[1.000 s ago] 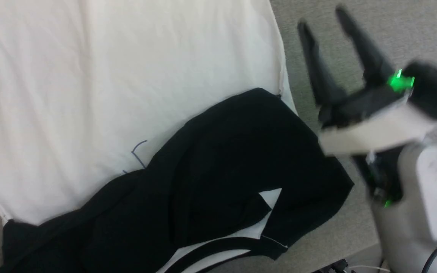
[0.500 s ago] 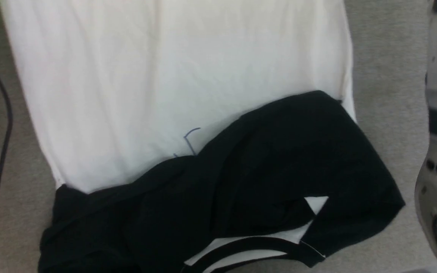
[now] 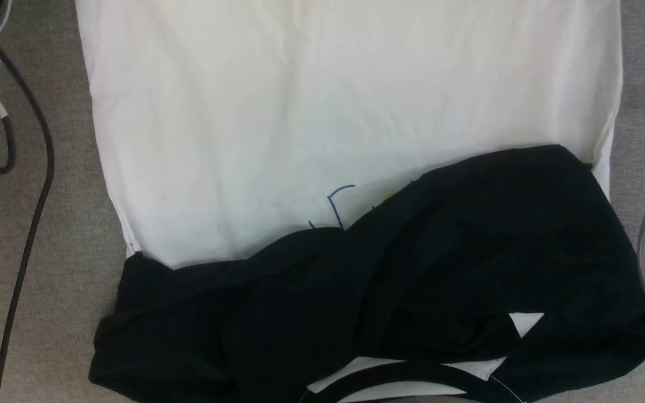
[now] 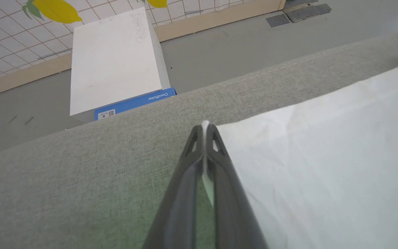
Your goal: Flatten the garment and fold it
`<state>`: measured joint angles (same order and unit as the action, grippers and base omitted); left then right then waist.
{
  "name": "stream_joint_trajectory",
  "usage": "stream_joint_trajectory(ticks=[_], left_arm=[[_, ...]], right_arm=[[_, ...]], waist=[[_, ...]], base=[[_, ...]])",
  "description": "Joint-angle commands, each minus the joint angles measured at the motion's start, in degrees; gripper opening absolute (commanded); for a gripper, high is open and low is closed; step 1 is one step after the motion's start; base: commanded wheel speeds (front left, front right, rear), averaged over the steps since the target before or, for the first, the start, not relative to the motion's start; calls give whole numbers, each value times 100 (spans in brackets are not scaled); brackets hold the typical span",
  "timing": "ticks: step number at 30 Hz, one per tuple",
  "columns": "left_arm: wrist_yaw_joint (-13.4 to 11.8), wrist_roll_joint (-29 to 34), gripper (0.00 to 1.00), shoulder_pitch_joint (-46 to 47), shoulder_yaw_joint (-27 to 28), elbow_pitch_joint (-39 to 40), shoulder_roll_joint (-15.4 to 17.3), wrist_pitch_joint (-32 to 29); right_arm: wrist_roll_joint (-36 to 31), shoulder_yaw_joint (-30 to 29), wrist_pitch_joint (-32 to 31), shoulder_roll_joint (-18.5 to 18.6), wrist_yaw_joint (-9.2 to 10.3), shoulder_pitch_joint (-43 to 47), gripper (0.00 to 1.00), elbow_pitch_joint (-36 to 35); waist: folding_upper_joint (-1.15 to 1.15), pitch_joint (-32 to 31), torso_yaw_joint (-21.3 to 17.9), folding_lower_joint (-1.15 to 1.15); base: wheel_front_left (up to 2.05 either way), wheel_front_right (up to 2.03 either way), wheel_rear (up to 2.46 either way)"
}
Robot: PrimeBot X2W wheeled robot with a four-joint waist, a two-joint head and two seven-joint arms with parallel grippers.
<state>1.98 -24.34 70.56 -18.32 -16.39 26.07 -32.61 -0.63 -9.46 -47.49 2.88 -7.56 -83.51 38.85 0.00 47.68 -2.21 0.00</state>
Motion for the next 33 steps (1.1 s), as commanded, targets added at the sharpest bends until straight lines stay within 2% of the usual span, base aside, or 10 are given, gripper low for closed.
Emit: stream_joint_trajectory(ticks=[1, 2, 4, 7, 12, 17, 23, 25, 28, 33], left_arm=[[24, -95, 0, 130, -5, -57, -25, 55], [28, -106, 0, 141, -7, -93, -34, 61], [39, -118, 0, 171, -11, -159, -39, 93], [47, -113, 0, 213, 4, -266, -7, 185], [-31, 57, 0, 360, 58, -383, 94, 603], [-213, 423, 0, 527, 116, -469, 203, 1552], [-377, 664, 0, 589, 172, -634, 250, 2529], [-295, 587, 0, 434, 148, -796, 197, 2810], [-139, 437, 0, 143, 125, -790, 195, 2892], [34, 190, 0, -817, 97, -425, 306, 3009]], right_arm=[[-138, -5, -130, 0, 8, -104, 48, 65], [-186, 12, -186, 0, 8, -129, 36, 73], [-216, 96, -217, 0, 8, -174, 0, 45], [-173, 303, -215, 0, 8, -189, 0, -22], [-210, 380, 170, 0, 8, -191, 0, -254], [-247, 313, 1082, 0, 8, -156, 0, -459], [-190, 311, 2252, 0, 8, -50, 0, -384], [136, 546, 2757, 0, 8, 110, 0, -253], [469, 851, 3046, 5, 8, 387, 0, -313], [1375, 1676, 3448, 389, 8, 1317, 0, -933]], waist=[[0, 63, 48, 0], [0, 74, 49, 0], [0, 96, 40, 0], [0, 106, -1, 0], [0, 129, -79, 0], [0, 96, -180, 0], [0, -139, -258, 0], [0, -417, -249, 0], [0, -707, -229, 0], [0, -1381, -133, 0]], base=[[0, 0, 0], [0, 0, 0], [0, 0, 0], [0, 0, 0], [0, 0, 0], [0, 0, 0], [0, 0, 0], [0, 0, 0], [0, 0, 0], [0, 0, 0]])
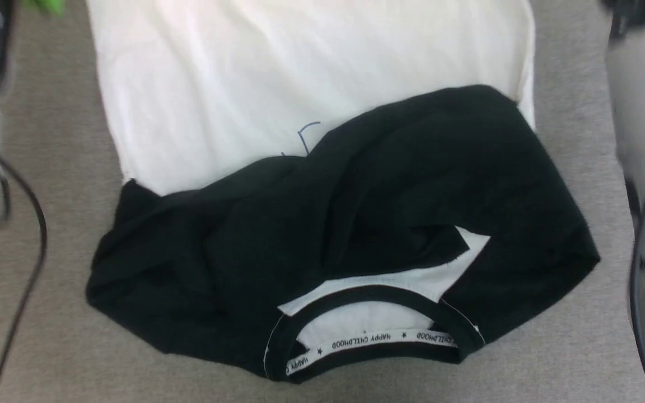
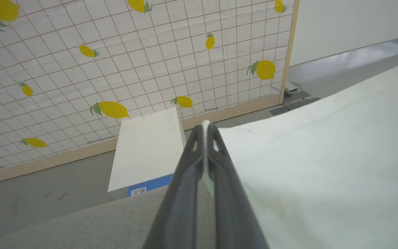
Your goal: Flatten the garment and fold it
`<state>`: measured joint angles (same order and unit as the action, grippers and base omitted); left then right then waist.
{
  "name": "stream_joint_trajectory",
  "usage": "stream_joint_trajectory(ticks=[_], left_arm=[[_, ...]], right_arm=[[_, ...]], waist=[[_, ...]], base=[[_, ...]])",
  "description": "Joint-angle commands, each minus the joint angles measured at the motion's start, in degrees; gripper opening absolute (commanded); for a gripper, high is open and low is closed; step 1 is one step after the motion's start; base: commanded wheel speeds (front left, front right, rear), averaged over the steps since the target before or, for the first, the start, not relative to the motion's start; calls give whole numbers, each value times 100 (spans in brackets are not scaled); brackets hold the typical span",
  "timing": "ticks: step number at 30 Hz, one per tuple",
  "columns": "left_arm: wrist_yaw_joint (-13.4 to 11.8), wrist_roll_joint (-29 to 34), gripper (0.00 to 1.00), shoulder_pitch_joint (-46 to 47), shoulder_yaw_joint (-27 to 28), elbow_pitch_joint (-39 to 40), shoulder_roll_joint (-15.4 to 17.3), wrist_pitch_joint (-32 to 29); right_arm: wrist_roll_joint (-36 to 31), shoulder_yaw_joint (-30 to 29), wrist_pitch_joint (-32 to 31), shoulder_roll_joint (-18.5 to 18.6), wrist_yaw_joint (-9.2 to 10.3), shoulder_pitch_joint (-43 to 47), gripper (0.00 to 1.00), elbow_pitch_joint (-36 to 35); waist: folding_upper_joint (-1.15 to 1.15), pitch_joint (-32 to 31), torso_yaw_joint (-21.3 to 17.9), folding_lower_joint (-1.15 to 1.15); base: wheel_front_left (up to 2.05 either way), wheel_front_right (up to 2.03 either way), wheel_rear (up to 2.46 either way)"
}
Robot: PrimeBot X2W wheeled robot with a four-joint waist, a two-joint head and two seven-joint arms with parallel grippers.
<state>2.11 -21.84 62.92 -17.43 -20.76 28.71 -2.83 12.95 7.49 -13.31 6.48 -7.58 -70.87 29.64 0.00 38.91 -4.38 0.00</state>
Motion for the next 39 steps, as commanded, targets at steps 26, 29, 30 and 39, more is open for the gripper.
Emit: stream_joint_trajectory(ticks=[26, 29, 30, 39], left_arm=[[-596, -1606, 0, -6492, -334, 2864, -74, -90], [-568, -1657, 0, -6614, -391, 2760, -150, -12], [-557, -1675, 0, -6660, -421, 2721, -175, 0], [-359, -1634, 41, -6603, -672, 2084, -368, 199]], right_arm=[[827, -1189, -533, 465, 9, 7135, 0, -4104], [696, -1372, -571, 325, 9, 7382, 0, -4196], [641, -1421, -598, 282, 9, 7478, 0, -4208], [293, -1435, -821, 9, 9, 7912, 0, -3659]], waist=[[0, -2662, 786, 0], [0, -2721, 820, 0], [0, -2740, 831, 0], [0, -2797, 882, 0]], base=[[0, 0, 0], [0, 0, 0], [0, 0, 0], [0, 0, 0]])
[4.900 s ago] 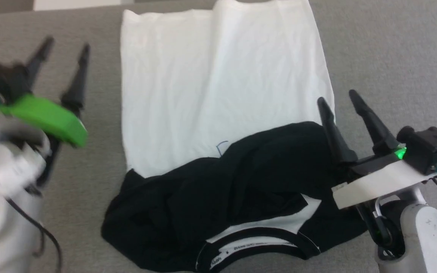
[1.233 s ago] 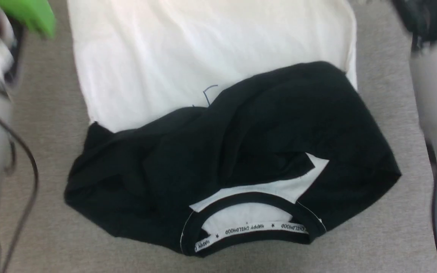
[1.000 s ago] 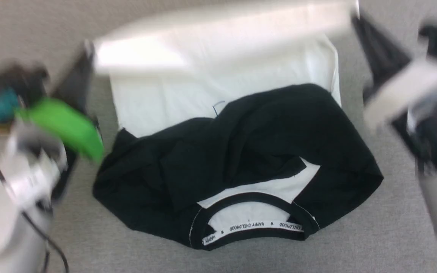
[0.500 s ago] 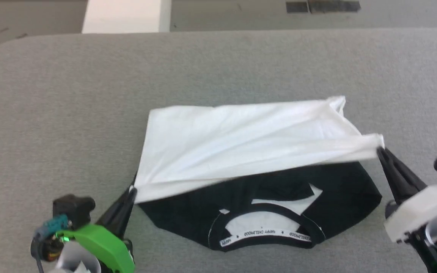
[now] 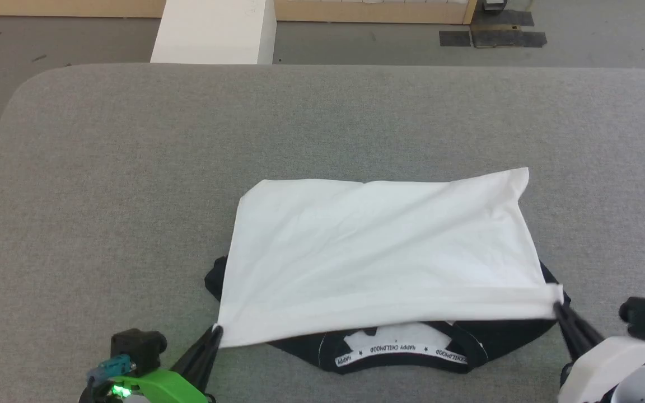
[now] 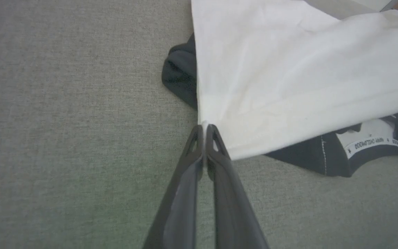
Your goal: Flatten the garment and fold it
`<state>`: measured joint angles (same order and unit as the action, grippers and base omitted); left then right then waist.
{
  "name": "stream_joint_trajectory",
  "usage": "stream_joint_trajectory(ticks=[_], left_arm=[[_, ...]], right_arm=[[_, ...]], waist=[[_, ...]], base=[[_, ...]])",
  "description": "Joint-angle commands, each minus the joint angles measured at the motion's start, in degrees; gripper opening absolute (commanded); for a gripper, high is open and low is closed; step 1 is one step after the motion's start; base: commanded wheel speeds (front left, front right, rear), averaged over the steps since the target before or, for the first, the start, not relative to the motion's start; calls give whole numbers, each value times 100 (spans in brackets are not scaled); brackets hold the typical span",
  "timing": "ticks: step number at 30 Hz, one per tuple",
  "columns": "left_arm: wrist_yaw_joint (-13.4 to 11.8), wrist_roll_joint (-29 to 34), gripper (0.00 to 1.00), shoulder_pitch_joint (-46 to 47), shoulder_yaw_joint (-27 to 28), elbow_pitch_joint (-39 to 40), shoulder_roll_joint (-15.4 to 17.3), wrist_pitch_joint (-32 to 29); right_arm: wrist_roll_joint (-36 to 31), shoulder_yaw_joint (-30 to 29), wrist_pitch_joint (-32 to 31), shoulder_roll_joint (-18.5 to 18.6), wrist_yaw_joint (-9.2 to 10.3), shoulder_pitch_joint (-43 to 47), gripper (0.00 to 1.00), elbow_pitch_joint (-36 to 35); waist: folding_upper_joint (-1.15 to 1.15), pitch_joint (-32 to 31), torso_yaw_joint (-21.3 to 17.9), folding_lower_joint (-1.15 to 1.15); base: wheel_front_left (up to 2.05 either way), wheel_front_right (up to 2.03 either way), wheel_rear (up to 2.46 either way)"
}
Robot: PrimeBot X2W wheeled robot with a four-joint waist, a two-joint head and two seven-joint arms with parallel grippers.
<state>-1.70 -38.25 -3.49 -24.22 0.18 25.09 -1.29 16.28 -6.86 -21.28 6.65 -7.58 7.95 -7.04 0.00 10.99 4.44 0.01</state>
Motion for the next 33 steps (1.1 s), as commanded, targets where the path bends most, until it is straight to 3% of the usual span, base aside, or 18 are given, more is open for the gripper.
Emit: stream_joint_trajectory(ticks=[1, 2, 3, 9, 17, 23, 33], left_arm=[[26, 14, 100, 76, -8, -93, -37, 62], [23, 28, 100, 109, -16, -151, -57, 84], [20, 17, 100, 136, -14, -209, -96, 116], [-250, -53, 100, 42, 245, -345, -213, 462], [-568, 389, 100, 391, 851, -316, -459, 1561], [-410, 1167, 100, 936, 1369, -218, -881, 1626], [54, 2107, 100, 1306, 2001, -444, -1493, 1628]], right_arm=[[-68, 7, -73, -38, 9, 28, 23, 138], [-85, 27, -107, -54, 9, 21, 89, 228], [-98, 20, -132, -82, 9, 1, 100, 318], [-131, -221, -296, -223, 9, 42, 100, 386], [224, -590, 92, -365, 9, -243, 100, 8], [421, -659, 207, -375, 9, -842, 100, 570], [456, -734, -885, -377, 9, -2062, 100, 2204]], waist=[[0, -18, -2, -1], [0, -31, -3, -1], [0, -50, -4, -1], [0, -262, 9, -1], [0, -382, 95, -1], [0, -366, 167, -1], [0, -153, 196, -1]], base=[[0, 0, 0], [0, 0, 0], [0, 0, 0], [0, 0, 0], [0, 0, 0], [0, 0, 0], [0, 0, 0]])
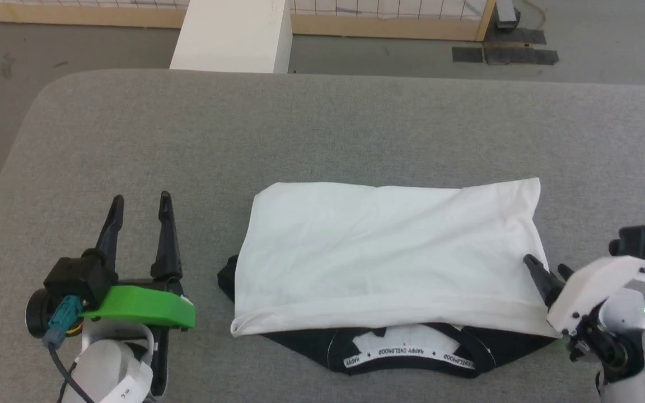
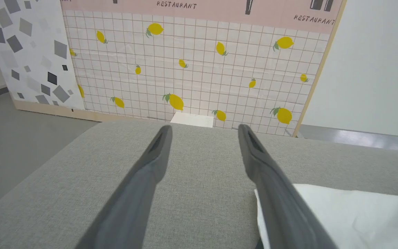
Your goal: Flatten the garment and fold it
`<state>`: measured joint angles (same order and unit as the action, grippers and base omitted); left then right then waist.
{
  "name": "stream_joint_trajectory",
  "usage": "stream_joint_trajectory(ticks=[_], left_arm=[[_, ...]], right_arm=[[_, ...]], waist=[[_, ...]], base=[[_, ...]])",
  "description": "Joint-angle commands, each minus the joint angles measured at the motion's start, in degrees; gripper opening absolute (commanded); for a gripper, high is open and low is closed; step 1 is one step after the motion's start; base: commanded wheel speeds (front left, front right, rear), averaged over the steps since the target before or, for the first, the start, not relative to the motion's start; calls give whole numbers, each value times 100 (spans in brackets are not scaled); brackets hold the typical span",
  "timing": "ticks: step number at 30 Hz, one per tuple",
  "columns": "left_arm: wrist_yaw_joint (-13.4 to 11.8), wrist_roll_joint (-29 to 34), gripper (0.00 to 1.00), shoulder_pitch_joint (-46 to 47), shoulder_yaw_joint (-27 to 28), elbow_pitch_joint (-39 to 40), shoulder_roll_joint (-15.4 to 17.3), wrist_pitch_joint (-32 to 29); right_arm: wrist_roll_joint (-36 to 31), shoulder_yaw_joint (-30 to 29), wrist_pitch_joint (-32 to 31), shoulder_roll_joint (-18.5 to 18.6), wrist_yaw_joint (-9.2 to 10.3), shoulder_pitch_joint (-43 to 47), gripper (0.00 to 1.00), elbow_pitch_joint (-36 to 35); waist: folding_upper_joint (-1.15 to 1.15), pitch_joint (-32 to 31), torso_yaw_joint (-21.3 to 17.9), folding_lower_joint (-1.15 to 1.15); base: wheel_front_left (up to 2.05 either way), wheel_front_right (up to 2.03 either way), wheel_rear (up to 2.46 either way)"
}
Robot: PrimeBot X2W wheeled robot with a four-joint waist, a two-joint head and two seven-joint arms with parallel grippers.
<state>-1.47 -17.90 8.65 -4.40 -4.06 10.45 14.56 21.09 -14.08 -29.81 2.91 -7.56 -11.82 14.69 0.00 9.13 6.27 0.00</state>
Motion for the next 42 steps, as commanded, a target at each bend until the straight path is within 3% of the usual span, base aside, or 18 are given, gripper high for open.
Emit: stream_joint_trajectory(ticks=[1, 9, 10, 11, 13, 18, 22, 30, 35, 42], left_arm=[[83, 126, 100, 108, 64, -51, -77, 43], [389, 426, 100, 110, 349, -179, -321, 43], [416, 456, 100, 98, 378, -187, -349, 43], [435, 479, 100, 88, 400, -192, -368, 43], [476, 518, 100, 66, 448, -207, -410, 43], [561, 604, 100, 13, 555, -250, -475, 43], [599, 677, 100, -21, 637, -235, -511, 43], [681, 776, 100, -51, 719, -230, -564, 43], [724, 804, 100, -37, 731, -262, -597, 43], [778, 834, 100, -7, 718, -320, -634, 43]], right_arm=[[-106, -15, -153, -2, 8, -197, 100, 176], [51, 25, -1017, -2, 8, -627, 100, 1026], [136, 68, -1130, -2, 8, -618, 91, 1093], [198, 103, -1185, -2, 8, -608, 44, 1119], [401, 155, -1211, -2, 8, -583, 0, 1136], [379, -56, -736, -2, 8, -442, 0, 897], [-227, -496, -465, -3, 8, -244, 0, 421], [-1201, -1177, -629, -3, 8, 212, 0, -906], [-1246, -817, -865, -3, 8, 489, 0, -1881], [-967, 576, -1547, -3, 8, 707, 0, -3367]], waist=[[0, 52, 25, 0], [0, 57, 96, 0], [0, 43, 101, 0], [0, 34, 102, 0], [0, 18, 98, 0], [0, -20, 46, 0], [0, -30, -6, 0], [0, -33, -91, 0], [0, -46, -97, 0], [0, -68, -25, 0]], base=[[0, 0, 0], [0, 0, 0], [0, 0, 0], [0, 0, 0], [0, 0, 0], [0, 0, 0], [0, 0, 0], [0, 0, 0], [0, 0, 0], [0, 0, 0]])
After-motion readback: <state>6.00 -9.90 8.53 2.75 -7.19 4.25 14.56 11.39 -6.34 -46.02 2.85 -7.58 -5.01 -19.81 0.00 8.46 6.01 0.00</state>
